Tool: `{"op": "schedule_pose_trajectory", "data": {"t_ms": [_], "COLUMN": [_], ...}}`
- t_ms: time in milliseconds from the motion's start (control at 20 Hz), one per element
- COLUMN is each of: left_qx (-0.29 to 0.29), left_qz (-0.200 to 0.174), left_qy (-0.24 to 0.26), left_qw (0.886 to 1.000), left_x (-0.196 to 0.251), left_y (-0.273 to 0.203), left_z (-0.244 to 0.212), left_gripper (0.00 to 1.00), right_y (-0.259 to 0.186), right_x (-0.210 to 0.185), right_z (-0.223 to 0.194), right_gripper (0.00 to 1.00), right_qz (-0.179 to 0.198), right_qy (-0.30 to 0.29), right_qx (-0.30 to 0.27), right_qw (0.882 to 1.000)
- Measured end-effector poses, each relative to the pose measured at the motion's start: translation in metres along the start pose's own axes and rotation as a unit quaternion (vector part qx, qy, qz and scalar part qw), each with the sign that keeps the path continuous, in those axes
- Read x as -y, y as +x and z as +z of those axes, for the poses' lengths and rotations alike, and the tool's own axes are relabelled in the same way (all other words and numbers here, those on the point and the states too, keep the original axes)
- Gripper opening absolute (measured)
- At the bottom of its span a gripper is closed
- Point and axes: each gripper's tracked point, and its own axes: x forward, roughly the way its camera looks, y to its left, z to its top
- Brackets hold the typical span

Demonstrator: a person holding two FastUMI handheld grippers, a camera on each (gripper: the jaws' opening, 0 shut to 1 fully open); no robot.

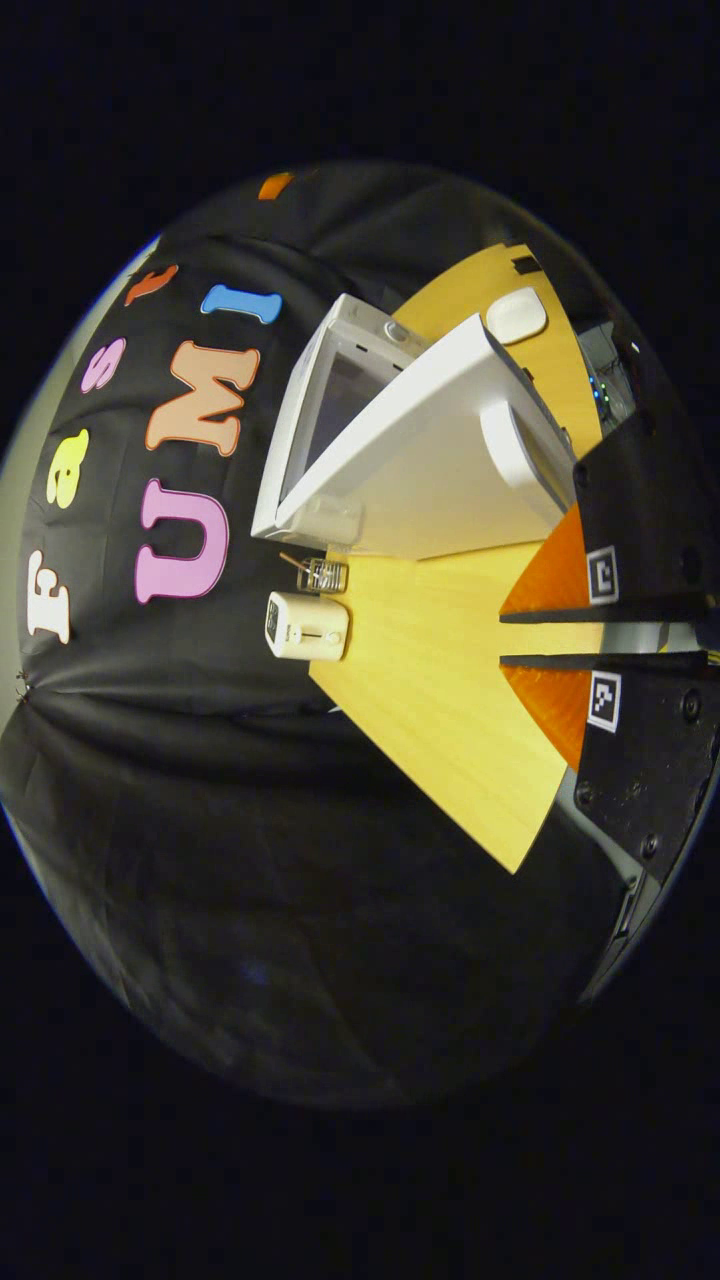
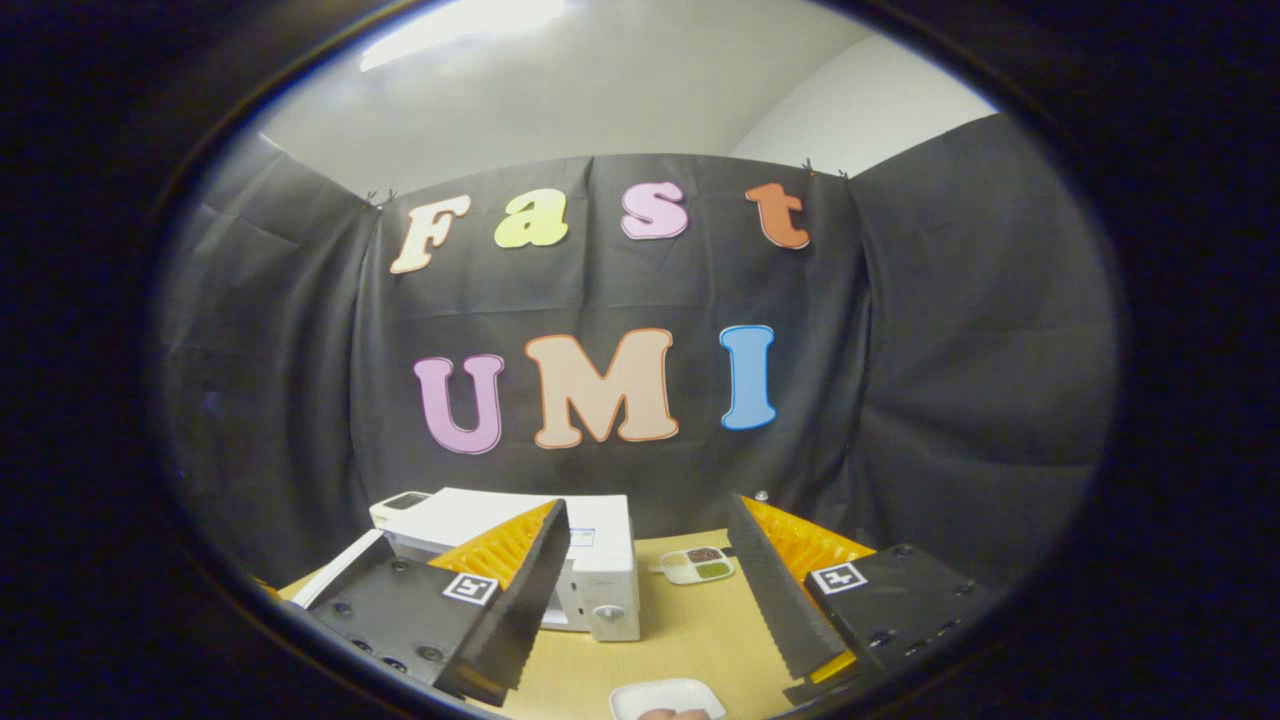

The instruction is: Open the microwave oven with the left hand, put the food in, and close the microwave oven.

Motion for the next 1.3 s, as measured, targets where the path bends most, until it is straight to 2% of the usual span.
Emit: {"op": "schedule_pose_trajectory", "data": {"t_ms": [50,100,200,350,400,550,650,700,900,1000,1200,1250,1300], "left_qx": [-0.012,-0.023,-0.031,-0.035,-0.035,-0.031,-0.036,-0.040,-0.038,-0.037,-0.035,-0.034,-0.033], "left_qz": [0.004,0.000,-0.013,-0.027,-0.033,-0.031,-0.049,-0.056,-0.079,-0.098,-0.112,-0.116,-0.119], "left_qy": [-0.004,-0.013,-0.023,-0.005,-0.002,0.003,-0.016,-0.020,0.026,0.027,0.030,0.034,0.039], "left_qw": [1.000,1.000,0.999,0.999,0.999,0.999,0.998,0.997,0.996,0.994,0.993,0.992,0.992], "left_x": [0.000,0.006,0.018,0.038,0.045,0.062,0.086,0.100,0.153,0.178,0.212,0.220,0.228], "left_y": [0.002,0.006,0.010,0.018,0.020,0.025,0.025,0.026,0.035,0.040,0.057,0.061,0.067], "left_z": [-0.008,-0.016,-0.023,-0.026,-0.025,-0.023,-0.024,-0.027,-0.027,-0.024,-0.015,-0.012,-0.009], "left_gripper": [0.04,0.01,0.01,0.01,0.01,0.01,0.01,0.01,0.01,0.01,0.01,0.01,0.01], "right_y": [-0.003,-0.006,-0.008,-0.005,-0.003,0.006,0.018,0.024,0.044,0.053,0.056,0.057,0.058], "right_x": [0.002,0.001,0.004,0.009,0.008,0.019,0.027,0.031,0.044,0.057,0.097,0.107,0.114], "right_z": [0.004,0.010,0.021,0.034,0.035,0.037,0.035,0.030,0.026,0.024,0.024,0.022,0.022], "right_gripper": [0.87,0.87,0.87,0.87,0.97,0.97,0.98,0.89,0.89,0.89,0.89,0.98,0.98], "right_qz": [-0.003,-0.005,-0.008,-0.008,-0.005,0.001,0.001,0.000,-0.005,-0.013,-0.031,-0.036,-0.041], "right_qy": [-0.002,0.000,-0.001,-0.030,-0.029,-0.019,-0.017,-0.015,-0.003,-0.006,-0.001,-0.001,0.000], "right_qx": [0.002,0.005,0.018,0.030,0.029,0.029,0.027,0.025,0.021,0.019,0.023,0.024,0.025], "right_qw": [1.000,1.000,1.000,0.999,0.999,0.999,0.999,1.000,1.000,1.000,0.999,0.999,0.999]}}
